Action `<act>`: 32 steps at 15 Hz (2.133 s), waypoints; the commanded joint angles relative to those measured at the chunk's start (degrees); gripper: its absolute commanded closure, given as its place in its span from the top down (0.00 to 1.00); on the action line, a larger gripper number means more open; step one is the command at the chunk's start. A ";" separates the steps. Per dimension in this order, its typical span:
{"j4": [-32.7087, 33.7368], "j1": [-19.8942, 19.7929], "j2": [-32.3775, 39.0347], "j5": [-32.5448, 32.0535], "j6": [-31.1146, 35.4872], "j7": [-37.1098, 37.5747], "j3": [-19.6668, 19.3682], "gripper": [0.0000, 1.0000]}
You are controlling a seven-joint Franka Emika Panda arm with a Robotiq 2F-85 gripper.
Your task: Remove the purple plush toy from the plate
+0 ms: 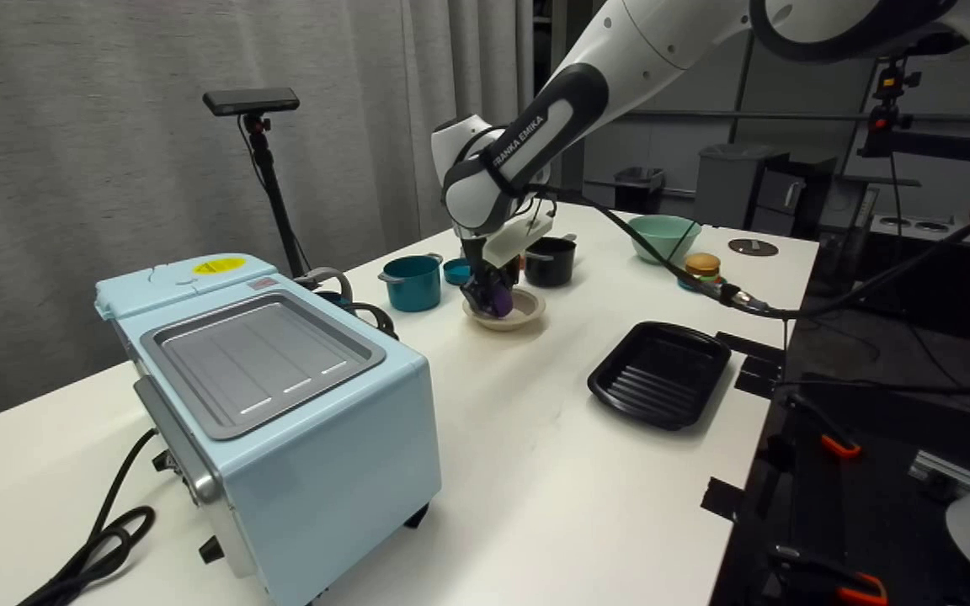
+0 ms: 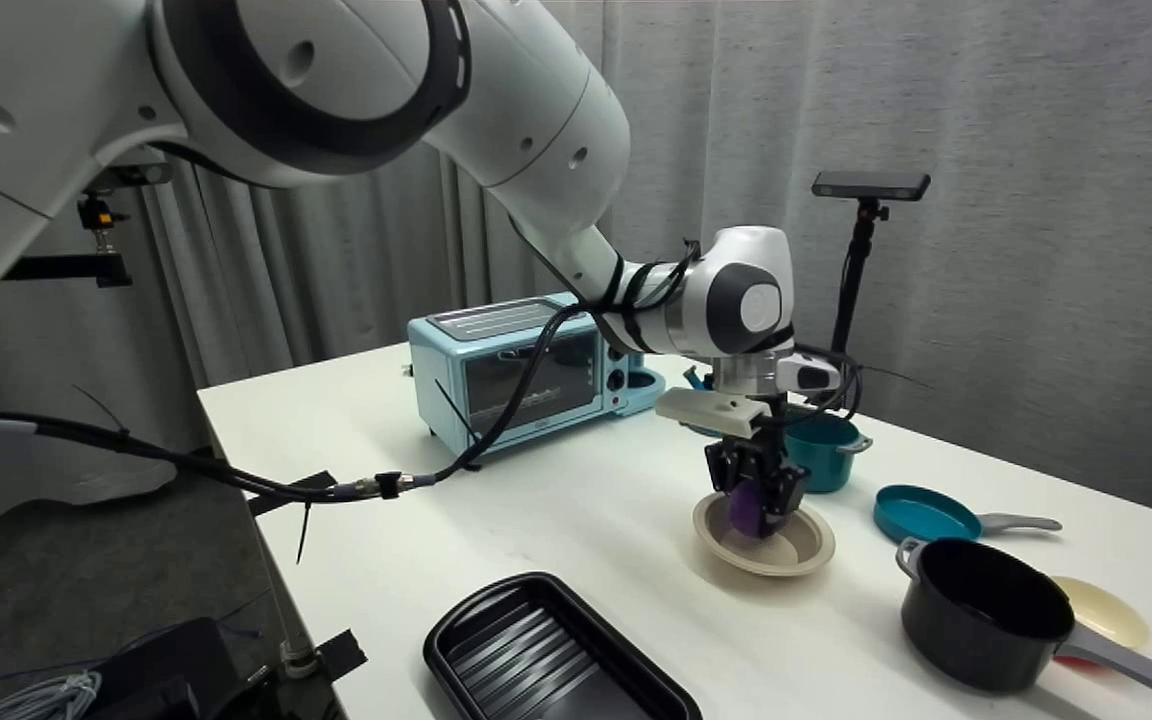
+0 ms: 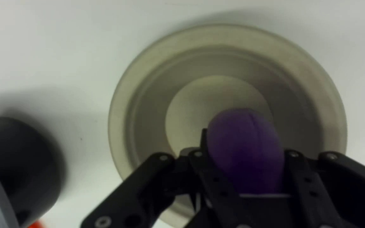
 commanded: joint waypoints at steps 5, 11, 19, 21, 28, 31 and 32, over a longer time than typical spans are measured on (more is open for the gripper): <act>1.79 -0.41 -7.89 1.65 -0.59 -1.30 0.31 0.02; -2.90 0.01 -17.90 6.48 -0.03 -2.70 4.64 0.00; -14.93 2.59 -23.48 14.22 0.72 -7.79 11.18 0.00; -18.34 3.60 -23.70 14.03 0.85 -8.49 11.71 0.00; -28.80 6.28 -23.40 11.08 1.01 -9.23 11.53 0.00; -31.80 6.37 -22.93 8.94 1.24 -8.97 10.69 0.00; -32.47 6.41 -22.56 8.19 1.12 -8.73 10.41 0.00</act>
